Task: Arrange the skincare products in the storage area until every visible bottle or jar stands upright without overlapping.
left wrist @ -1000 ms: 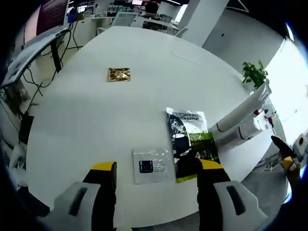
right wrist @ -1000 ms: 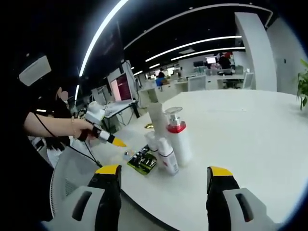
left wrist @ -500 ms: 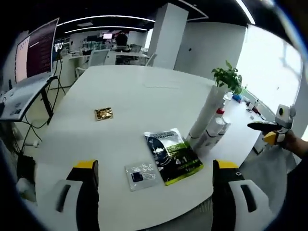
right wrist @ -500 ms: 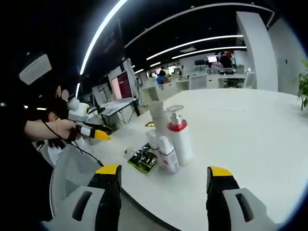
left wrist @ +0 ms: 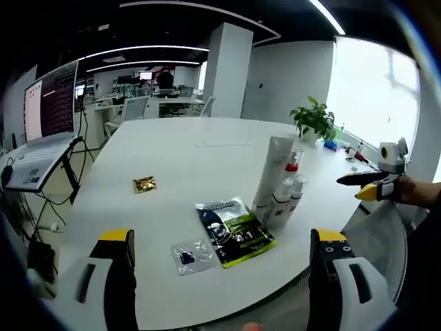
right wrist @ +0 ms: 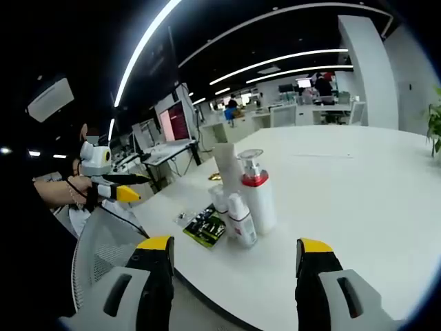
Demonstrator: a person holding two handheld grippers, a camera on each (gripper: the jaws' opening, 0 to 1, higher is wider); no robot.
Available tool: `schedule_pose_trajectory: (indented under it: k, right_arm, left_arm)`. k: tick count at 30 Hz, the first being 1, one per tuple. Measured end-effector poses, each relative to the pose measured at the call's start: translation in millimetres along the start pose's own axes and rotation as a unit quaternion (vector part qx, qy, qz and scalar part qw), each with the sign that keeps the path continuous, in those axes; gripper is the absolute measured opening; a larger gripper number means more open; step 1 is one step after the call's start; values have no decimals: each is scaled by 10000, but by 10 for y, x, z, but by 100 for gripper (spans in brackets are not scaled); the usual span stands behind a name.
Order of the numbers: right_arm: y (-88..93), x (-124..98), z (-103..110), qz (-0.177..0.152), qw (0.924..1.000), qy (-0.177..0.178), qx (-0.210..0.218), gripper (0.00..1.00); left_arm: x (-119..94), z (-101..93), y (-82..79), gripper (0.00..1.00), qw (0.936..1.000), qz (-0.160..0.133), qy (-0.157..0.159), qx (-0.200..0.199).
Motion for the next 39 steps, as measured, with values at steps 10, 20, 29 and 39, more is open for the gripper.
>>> schedule_pose_trajectory:
  k: [10,20,29,39]
  right_arm:
    - [4,6,5,23,10000,14,25,74]
    - [-5,0,-8,-29,10000,42,54,74]
    - [-11,-5,-23,-97,9999,57,130,74]
    - [-6,3,-30,-35,9998,30,171,73]
  left_arm:
    - [41,18,3,99,9997,-101,-112,-179]
    - [71,15,61,98,9998,201,34,-2]
    - [133,33,57,99,9991,409,5,-119]
    - [264,193,3,99,9983,568,-108,-101]
Point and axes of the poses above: the point that each gripper's makers call its tool centre point, and the gripper's own axes: x roughly forward along the fingers, z roughly to its left, y roughly out of its underside, the point moved 7 cm from there along -x, roughly backward along the fingers, and after that the axes turned 10 degrees about -z, right-handed, at the moved point
